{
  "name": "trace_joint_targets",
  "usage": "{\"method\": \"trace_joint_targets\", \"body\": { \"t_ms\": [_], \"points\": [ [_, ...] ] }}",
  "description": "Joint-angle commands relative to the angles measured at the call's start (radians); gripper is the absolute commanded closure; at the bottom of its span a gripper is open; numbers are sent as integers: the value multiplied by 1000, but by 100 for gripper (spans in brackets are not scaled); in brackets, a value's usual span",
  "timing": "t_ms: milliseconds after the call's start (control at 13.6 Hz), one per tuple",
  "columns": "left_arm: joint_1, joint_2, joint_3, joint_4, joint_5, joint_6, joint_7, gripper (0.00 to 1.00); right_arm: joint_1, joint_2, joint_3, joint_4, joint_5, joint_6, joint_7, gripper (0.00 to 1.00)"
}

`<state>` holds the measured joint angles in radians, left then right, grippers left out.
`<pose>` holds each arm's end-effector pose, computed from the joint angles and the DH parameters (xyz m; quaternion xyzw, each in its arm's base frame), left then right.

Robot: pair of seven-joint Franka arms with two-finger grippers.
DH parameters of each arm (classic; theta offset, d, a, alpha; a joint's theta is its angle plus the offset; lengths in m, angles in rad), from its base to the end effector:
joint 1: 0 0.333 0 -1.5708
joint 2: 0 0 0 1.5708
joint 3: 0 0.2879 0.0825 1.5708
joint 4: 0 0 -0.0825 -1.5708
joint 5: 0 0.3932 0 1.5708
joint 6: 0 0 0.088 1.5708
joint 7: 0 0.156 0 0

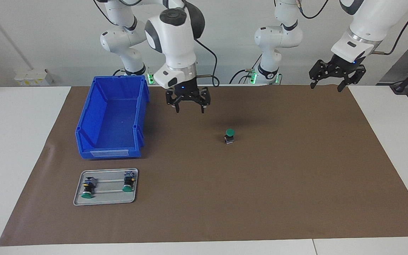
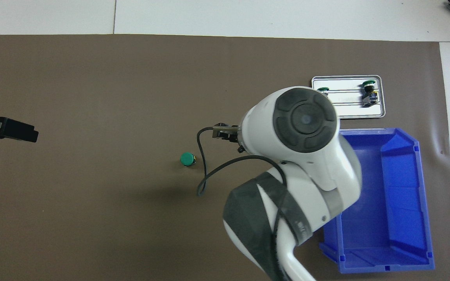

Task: Place and press button with both arms
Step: 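Reach the right gripper to the upright part and grasp it, then carry the part with the right gripper toward the blue bin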

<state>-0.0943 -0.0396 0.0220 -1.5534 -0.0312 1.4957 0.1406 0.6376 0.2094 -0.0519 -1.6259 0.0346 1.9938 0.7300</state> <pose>0.5423 -0.0441 0.5712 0.9941 -0.1073 -0.0085 0.0163 0.5412 0.3656 0.4343 -0.9938 0.0767 -0.0561 0.0572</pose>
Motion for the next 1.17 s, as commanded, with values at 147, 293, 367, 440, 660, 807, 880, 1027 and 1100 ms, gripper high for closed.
{"method": "trace_joint_targets", "body": {
  "t_ms": [147,293,367,440,660,807,880,1027,1100],
  "points": [
    [22,-31,-5,-37,-10,3,7,0,114,159,-5,41,-70,181,72,0],
    [24,-31,-7,-36,-10,3,8,0,164,212,-6,44,-96,220,72,0],
    [27,-31,-5,-36,-10,3,8,0,175,244,-5,44,-123,264,72,0],
    [30,-31,-5,-37,-10,5,8,0,178,286,-5,44,-157,293,72,0],
    [33,-31,-5,-36,-10,5,8,0,180,309,-5,31,-194,326,57,0],
    [33,-31,-5,-36,-10,5,8,0,211,335,-5,34,-197,335,54,0],
    [33,-31,-5,-36,-10,5,8,0,212,337,-5,31,-199,341,52,0],
    [33,-31,-5,-36,-10,3,8,0,211,337,-5,26,-197,338,28,0],
    [33,-31,-5,-36,-10,5,8,0,208,337,-5,23,-197,339,20,0]
  ]
}}
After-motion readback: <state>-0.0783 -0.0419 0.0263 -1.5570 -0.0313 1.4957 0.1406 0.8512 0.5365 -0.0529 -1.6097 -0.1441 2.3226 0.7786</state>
